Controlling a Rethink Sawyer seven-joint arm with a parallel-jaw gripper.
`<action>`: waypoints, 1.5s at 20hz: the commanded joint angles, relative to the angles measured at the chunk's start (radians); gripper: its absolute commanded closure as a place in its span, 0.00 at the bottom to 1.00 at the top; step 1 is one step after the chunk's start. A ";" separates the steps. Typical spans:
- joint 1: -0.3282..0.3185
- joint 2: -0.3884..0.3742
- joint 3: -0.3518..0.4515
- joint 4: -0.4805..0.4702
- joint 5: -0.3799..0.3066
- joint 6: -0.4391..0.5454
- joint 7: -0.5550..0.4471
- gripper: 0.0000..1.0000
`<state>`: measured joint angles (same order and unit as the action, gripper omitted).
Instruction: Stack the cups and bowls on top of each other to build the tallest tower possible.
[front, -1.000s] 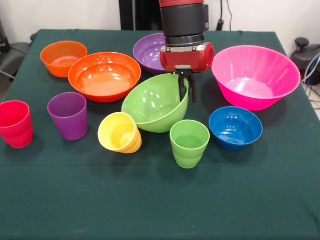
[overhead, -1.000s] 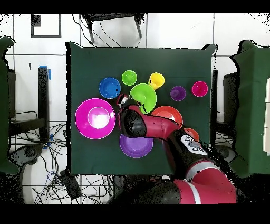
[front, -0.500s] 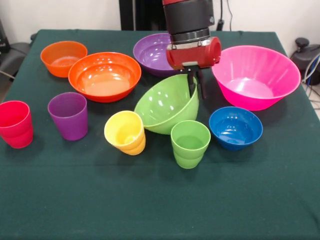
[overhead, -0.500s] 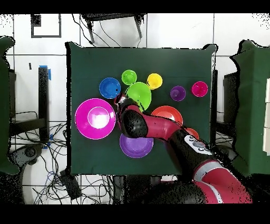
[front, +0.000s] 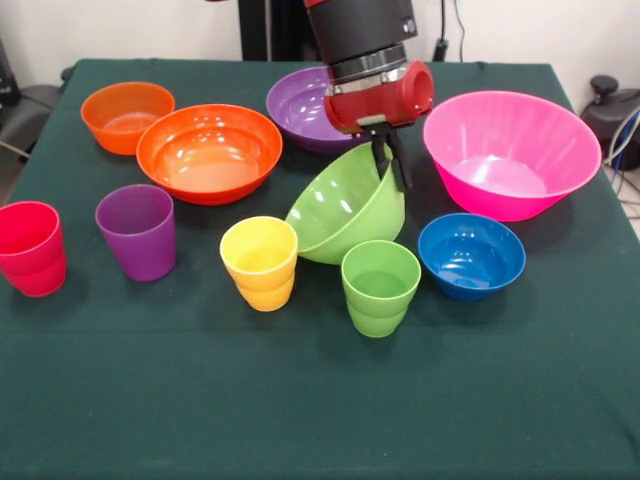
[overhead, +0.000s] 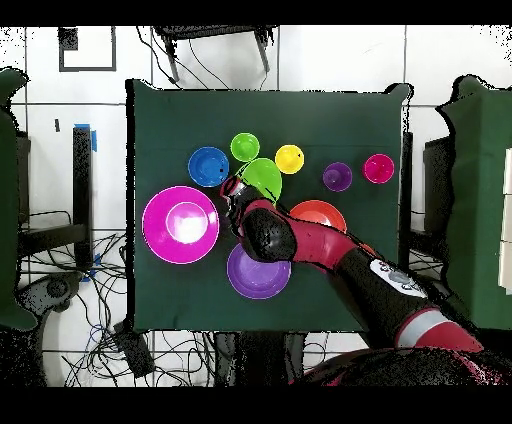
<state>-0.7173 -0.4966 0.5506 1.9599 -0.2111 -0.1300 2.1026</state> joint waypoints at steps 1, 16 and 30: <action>-0.059 0.093 0.100 0.079 -0.090 0.133 0.011 1.00; -0.182 0.249 0.115 0.136 -0.218 0.102 0.016 1.00; -0.354 0.459 0.163 0.082 -0.327 0.249 -0.078 1.00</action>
<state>-1.0657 -0.2257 0.7811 2.0464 -0.4703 -0.1304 2.1021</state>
